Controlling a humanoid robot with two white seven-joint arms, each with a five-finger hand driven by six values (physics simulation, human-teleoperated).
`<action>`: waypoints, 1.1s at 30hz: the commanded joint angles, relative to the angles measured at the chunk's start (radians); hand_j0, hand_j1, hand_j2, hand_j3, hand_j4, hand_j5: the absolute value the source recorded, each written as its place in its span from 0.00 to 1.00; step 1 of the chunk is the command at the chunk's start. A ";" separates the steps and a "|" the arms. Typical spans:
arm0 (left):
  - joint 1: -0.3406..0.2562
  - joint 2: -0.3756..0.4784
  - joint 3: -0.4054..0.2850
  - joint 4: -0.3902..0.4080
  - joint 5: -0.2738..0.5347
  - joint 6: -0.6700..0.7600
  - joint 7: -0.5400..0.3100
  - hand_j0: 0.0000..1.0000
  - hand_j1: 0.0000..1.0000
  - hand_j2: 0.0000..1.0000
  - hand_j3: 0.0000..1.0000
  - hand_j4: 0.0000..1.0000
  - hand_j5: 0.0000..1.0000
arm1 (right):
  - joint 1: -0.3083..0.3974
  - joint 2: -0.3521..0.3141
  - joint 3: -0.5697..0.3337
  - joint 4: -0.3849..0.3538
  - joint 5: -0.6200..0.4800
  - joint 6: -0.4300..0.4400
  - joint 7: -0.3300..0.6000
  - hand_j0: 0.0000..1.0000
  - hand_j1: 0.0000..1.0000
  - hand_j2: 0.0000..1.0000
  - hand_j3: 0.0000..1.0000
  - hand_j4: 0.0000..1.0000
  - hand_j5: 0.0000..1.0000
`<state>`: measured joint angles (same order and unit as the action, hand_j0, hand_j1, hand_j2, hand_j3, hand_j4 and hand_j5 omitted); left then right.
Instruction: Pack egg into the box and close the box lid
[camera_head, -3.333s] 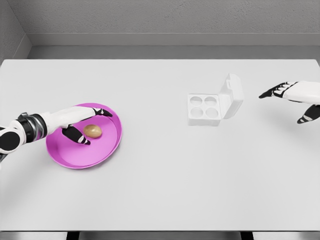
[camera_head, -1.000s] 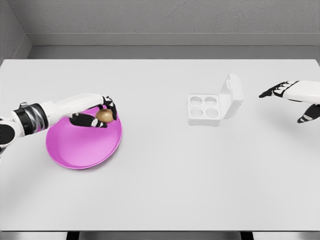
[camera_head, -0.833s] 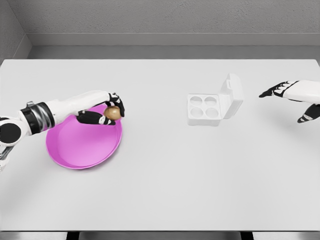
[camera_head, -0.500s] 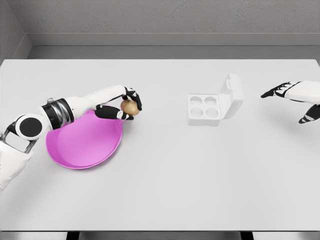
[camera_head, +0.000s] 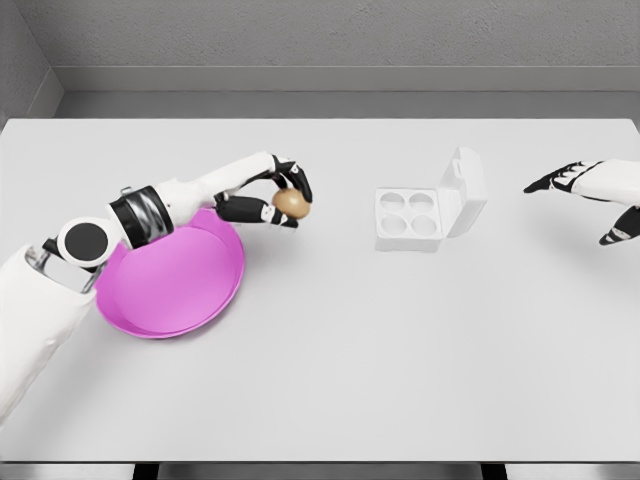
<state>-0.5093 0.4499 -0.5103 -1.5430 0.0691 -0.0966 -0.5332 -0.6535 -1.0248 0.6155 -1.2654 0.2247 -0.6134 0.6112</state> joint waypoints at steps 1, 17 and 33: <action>0.000 -0.016 0.003 0.017 0.038 -0.020 0.006 0.40 0.40 0.40 0.40 0.40 0.40 | 0.000 -0.001 -0.002 0.000 -0.005 0.003 0.000 1.00 1.00 1.00 1.00 1.00 1.00; -0.018 -0.148 0.003 0.144 0.109 -0.098 0.007 0.39 0.39 0.39 0.39 0.39 0.39 | 0.003 -0.001 -0.002 0.000 -0.005 0.003 0.000 1.00 1.00 1.00 1.00 1.00 1.00; -0.067 -0.306 0.006 0.308 0.136 -0.178 0.004 0.38 0.38 0.38 0.38 0.38 0.38 | 0.002 -0.001 -0.002 -0.002 -0.005 0.003 0.000 1.00 1.00 1.00 1.00 1.00 1.00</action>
<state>-0.5844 0.1673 -0.5081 -1.2636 0.1899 -0.2671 -0.5295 -0.6519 -1.0245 0.6142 -1.2663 0.2249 -0.6134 0.6112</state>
